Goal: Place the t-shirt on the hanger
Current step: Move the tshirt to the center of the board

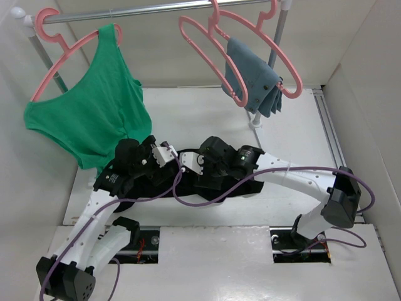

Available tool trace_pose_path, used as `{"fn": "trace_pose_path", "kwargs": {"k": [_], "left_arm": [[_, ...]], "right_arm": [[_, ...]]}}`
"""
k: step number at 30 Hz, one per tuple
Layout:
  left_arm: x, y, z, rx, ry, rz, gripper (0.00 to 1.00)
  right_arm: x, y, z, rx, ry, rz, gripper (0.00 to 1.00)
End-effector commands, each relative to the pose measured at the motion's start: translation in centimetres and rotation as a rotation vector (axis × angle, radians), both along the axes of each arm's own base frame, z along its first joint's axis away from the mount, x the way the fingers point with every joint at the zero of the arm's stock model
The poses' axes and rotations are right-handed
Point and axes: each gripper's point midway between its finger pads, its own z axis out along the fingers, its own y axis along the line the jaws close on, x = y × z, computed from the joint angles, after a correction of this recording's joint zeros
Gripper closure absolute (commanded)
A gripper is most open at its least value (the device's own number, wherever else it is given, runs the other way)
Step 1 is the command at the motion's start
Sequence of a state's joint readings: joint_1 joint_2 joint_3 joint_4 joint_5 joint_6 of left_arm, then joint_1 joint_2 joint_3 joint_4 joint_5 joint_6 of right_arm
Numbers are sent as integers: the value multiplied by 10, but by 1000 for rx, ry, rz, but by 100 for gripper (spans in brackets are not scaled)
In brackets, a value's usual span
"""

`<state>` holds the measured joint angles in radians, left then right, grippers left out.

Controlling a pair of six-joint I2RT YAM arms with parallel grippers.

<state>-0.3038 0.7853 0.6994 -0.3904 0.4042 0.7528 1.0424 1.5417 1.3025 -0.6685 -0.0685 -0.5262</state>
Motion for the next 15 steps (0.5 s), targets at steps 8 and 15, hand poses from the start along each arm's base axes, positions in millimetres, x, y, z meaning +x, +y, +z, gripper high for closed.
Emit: {"fn": "trace_pose_path", "kwargs": {"k": [8,15], "left_arm": [[4,-40,-11,20,50,-194,2],[-14,-100,17,-13,18,-350,4]], "right_arm": [[5,-42,-12,54,35,-293,28],[6,-66,-35,153,143,-425,40]]}}
